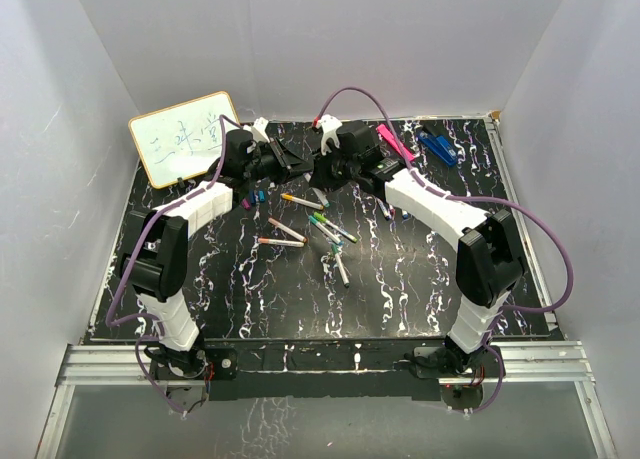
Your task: Open the pen caps
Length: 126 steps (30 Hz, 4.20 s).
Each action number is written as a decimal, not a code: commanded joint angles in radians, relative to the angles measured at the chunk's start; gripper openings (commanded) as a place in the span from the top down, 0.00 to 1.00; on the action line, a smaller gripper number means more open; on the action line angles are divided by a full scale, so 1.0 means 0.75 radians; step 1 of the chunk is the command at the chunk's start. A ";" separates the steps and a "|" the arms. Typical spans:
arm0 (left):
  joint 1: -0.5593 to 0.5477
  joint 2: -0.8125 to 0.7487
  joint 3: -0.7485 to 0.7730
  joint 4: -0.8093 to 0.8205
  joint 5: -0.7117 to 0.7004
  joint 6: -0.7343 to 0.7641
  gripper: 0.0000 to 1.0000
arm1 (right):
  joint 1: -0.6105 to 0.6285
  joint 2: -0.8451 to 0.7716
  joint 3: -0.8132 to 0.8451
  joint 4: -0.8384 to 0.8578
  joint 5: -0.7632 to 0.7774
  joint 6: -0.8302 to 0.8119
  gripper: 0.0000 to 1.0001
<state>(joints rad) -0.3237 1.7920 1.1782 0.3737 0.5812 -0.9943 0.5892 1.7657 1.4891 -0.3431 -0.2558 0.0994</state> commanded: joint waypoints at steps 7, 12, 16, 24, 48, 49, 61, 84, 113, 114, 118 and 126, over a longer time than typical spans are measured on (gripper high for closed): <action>0.000 -0.018 0.016 0.017 0.017 0.001 1.00 | 0.008 -0.041 0.038 0.072 -0.003 0.003 0.58; -0.002 -0.024 0.030 0.011 0.029 0.001 1.00 | 0.008 0.020 0.069 0.063 -0.009 0.018 0.53; -0.004 -0.035 0.031 0.011 0.034 0.000 1.00 | 0.008 0.049 0.091 0.065 -0.013 0.027 0.53; -0.016 -0.043 0.031 0.002 0.039 0.011 1.00 | 0.008 0.081 0.132 0.068 -0.023 0.037 0.65; 0.125 0.164 0.490 -0.352 -0.185 0.080 1.00 | 0.008 -0.278 -0.369 0.024 0.064 0.039 1.00; 0.134 0.176 0.512 -0.362 -0.187 0.085 1.00 | 0.007 -0.311 -0.399 0.025 0.080 0.044 1.00; 0.163 0.115 0.505 -0.749 -0.248 0.392 1.00 | -0.072 -0.172 -0.229 -0.057 0.412 -0.027 1.00; 0.219 0.027 0.321 -1.101 -0.594 0.746 1.00 | -0.185 0.316 0.009 -0.003 0.587 -0.138 1.00; 0.079 0.510 0.792 -1.163 -0.607 0.737 1.00 | -0.258 0.450 0.105 0.028 0.432 -0.127 0.74; 0.075 0.517 0.791 -1.161 -0.610 0.735 1.00 | -0.258 0.448 0.106 0.028 0.432 -0.126 0.71; 0.066 0.531 0.779 -1.150 -0.630 0.731 1.00 | -0.258 0.434 0.111 0.031 0.430 -0.125 0.55; 0.060 0.540 0.748 -1.139 -0.659 0.738 1.00 | -0.231 0.303 0.076 0.123 0.283 -0.166 0.43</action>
<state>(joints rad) -0.2787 2.2017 1.7344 -0.4721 0.1112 -0.4458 0.3977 2.0987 1.5169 -0.3557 0.0269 0.0032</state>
